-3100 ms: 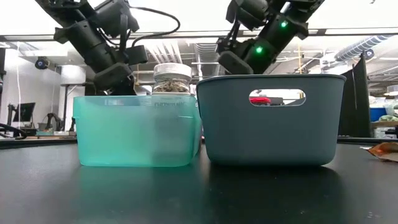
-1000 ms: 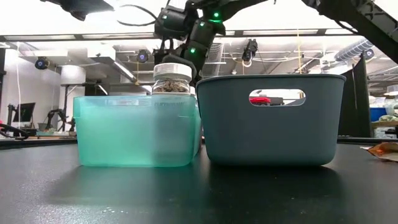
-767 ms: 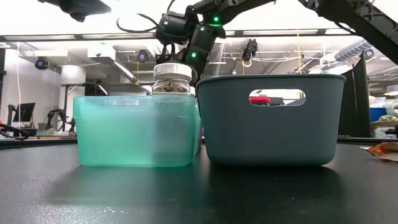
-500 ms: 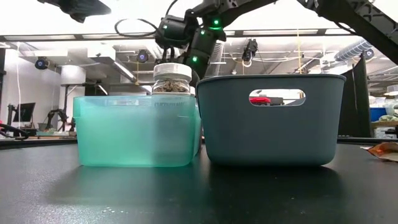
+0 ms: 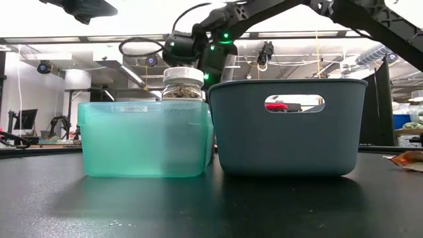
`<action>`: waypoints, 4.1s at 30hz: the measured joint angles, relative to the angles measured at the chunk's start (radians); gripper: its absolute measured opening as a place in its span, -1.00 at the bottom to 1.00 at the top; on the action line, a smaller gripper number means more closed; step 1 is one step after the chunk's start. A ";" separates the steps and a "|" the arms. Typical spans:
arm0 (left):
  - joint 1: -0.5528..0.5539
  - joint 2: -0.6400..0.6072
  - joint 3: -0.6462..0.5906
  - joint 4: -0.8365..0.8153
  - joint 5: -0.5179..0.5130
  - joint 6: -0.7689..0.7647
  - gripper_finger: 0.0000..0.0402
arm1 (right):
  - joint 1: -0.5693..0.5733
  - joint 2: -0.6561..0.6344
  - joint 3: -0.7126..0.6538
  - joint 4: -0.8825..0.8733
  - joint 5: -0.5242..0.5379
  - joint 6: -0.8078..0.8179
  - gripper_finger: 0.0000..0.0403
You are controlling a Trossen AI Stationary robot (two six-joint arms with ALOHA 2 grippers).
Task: Sort spices by type
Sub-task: Put the black seasoning bottle into the black bin
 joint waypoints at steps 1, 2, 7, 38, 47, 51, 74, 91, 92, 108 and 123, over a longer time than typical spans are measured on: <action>0.000 0.000 0.000 0.000 0.000 0.000 -1.00 | -0.003 -0.001 0.002 0.001 -0.004 0.000 0.61; 0.000 0.000 0.000 0.000 0.000 0.000 -1.00 | -0.006 -0.003 0.002 -0.001 -0.017 0.000 0.61; 0.000 0.000 0.000 0.000 0.000 0.000 -1.00 | -0.023 0.003 -0.003 -0.009 -0.088 0.000 0.61; 0.000 0.001 -0.001 -0.001 0.000 0.000 -1.00 | -0.044 0.001 0.024 -0.036 -0.106 -0.004 -0.25; 0.000 0.003 -0.001 -0.002 0.000 0.000 -1.00 | -0.044 -0.010 0.121 -0.134 -0.106 -0.011 -0.26; 0.000 0.003 -0.001 -0.002 0.000 -0.003 -1.00 | -0.041 -0.022 0.150 -0.186 -0.115 -0.011 -0.26; 0.000 0.044 -0.001 0.025 0.000 -0.004 -1.00 | 0.103 -0.425 -0.308 0.267 -0.174 0.042 -0.32; 0.000 0.227 -0.001 0.299 0.344 -0.003 -0.42 | 0.215 -0.669 -0.831 1.103 0.220 -0.046 -0.32; 0.000 0.237 -0.001 0.300 0.365 0.001 -0.32 | 0.219 -0.669 -0.843 1.135 0.233 -0.054 -0.32; 0.001 0.378 -0.001 0.424 0.242 0.079 0.76 | 0.220 -0.668 -0.936 1.336 0.262 -0.064 -0.32; 0.010 0.506 -0.001 0.576 0.235 0.079 0.60 | 0.228 -0.668 -0.936 1.336 0.257 -0.064 -0.32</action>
